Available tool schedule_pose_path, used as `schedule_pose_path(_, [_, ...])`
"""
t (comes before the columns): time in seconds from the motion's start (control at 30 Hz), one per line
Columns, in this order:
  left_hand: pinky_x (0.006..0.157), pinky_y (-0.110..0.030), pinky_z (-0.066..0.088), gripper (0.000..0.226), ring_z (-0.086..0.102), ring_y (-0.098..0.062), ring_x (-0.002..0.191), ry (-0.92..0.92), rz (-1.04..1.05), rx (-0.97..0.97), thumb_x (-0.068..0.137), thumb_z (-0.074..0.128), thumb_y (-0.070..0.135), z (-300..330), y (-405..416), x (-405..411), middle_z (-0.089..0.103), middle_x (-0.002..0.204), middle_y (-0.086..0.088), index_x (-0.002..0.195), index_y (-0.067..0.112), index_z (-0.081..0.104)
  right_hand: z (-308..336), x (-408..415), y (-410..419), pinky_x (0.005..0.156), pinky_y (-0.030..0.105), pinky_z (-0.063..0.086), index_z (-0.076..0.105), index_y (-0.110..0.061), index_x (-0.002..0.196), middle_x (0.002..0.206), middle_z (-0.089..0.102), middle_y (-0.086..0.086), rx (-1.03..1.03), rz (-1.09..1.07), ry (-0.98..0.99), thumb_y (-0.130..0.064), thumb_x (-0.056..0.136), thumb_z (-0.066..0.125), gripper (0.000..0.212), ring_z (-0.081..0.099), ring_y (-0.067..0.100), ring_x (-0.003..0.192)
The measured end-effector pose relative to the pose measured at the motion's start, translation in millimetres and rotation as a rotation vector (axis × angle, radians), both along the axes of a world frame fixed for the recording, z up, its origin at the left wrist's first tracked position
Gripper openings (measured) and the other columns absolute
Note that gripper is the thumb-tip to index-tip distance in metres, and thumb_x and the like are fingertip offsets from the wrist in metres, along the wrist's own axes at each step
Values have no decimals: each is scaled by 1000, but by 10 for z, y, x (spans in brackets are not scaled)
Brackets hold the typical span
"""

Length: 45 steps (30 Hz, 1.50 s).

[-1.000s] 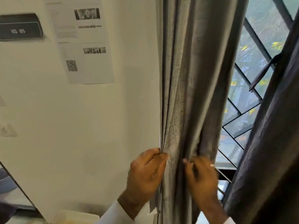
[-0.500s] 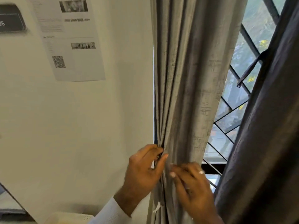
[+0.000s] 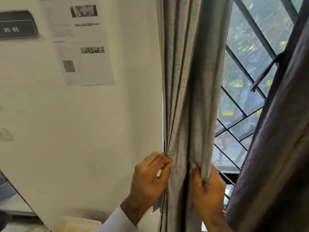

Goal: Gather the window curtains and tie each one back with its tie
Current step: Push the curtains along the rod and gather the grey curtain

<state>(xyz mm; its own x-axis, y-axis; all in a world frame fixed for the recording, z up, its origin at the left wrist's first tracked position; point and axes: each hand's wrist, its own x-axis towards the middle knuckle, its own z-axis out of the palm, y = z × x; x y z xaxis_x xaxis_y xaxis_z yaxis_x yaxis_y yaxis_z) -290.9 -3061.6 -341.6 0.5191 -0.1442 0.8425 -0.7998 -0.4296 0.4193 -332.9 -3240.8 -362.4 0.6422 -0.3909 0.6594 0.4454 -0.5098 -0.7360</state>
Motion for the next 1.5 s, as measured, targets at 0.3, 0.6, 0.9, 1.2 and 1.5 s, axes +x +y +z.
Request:
schedule_pose_path(0.3, [74, -17, 61, 49, 76, -10, 85, 236, -72, -248, 88, 89, 19, 97, -166, -189, 74, 100, 17, 120, 36, 58, -267, -91, 103, 80, 26, 58, 74, -27, 113, 106, 70, 0, -185, 23, -144, -35, 106, 64, 15, 68, 8, 91])
schedule_pose_path(0.6, [68, -28, 66, 25, 75, -13, 86, 273, 14, -196, 89, 90, 21, 77, -155, 5, 75, 99, 15, 108, 28, 76, -183, 120, -226, 86, 14, 57, 61, -32, 136, 116, 68, -17, -102, 147, 79, -37, 91, 84, 50, 68, 1, 107])
schedule_pose_path(0.9, [78, -29, 65, 11, 79, -18, 94, 417, -254, -210, 101, 76, 11, 143, -183, -10, 78, 100, 8, 108, 19, 73, -414, 75, 19, 85, 27, 59, 73, -32, 128, 118, 66, -14, -438, 123, 84, -58, 110, 37, 48, 67, 13, 105])
schedule_pose_path(1.2, [85, -28, 65, 19, 80, -16, 95, 495, -223, -179, 100, 74, 21, 181, -110, -15, 81, 103, 10, 117, 24, 67, -192, 220, -381, 88, 18, 58, 65, -48, 132, 129, 62, -16, 14, 372, 170, -24, 106, 60, 36, 65, 10, 118])
schedule_pose_path(1.5, [73, -24, 59, 12, 71, -17, 88, 514, -286, -111, 104, 71, 24, 206, 37, 17, 73, 97, 4, 109, 17, 78, 115, 473, -574, 82, 22, 62, 68, -20, 132, 120, 77, -2, 347, 609, 385, -15, 104, 63, 28, 75, 15, 111])
